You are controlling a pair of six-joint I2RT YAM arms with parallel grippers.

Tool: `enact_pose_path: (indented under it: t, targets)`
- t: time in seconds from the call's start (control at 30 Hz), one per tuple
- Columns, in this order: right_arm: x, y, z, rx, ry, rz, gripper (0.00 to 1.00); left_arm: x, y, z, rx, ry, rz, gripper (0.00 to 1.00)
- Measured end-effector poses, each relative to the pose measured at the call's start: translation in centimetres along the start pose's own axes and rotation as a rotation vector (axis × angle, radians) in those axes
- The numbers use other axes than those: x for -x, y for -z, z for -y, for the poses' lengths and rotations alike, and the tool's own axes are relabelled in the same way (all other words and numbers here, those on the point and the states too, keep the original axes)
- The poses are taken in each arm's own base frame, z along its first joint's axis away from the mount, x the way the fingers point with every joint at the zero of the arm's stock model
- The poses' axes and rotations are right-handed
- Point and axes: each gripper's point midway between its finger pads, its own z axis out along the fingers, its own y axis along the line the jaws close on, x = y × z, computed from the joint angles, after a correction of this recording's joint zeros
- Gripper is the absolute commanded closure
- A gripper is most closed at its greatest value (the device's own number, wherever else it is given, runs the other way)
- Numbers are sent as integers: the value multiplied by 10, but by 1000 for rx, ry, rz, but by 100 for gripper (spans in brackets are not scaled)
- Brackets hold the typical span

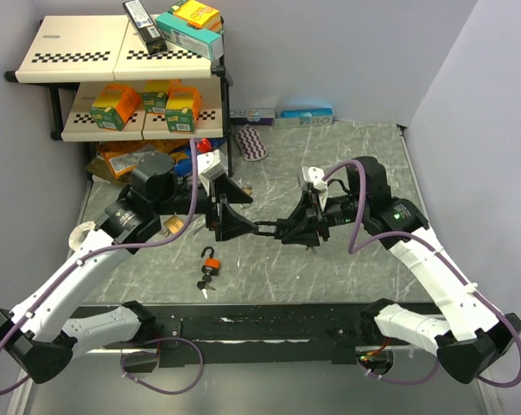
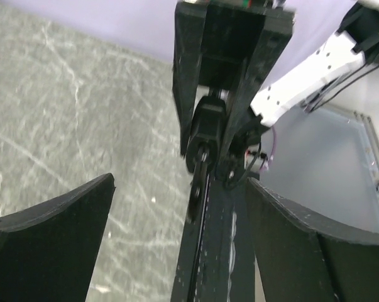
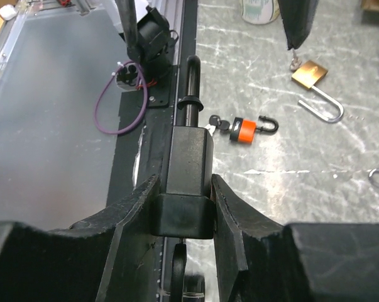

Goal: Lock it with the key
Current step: Lock the lock.

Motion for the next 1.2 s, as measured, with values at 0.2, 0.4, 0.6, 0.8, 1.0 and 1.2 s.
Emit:
enact_pose_path:
  t: [0.2, 0.4, 0.6, 0.8, 1.0, 1.2]
  targets:
    - [-3, 0, -2, 2, -32, -9, 100, -20, 3, -1, -6, 16, -89, 21]
    - [-2, 0, -4, 5, -56, -7, 100, -37, -4, -7, -33, 48, -142, 24]
    - [-1, 0, -6, 17, -70, -1, 100, -45, -13, -7, -55, 50, -162, 36]
    - [0, 0, -7, 21, -73, 1, 100, -53, -21, 5, -111, 17, -186, 64]
    - [0, 0, -7, 23, -74, 1, 100, -58, -22, 12, -150, 11, -195, 76]
    - [-1, -2, -6, 32, -80, 0, 100, -58, -22, 15, -169, 7, -197, 71]
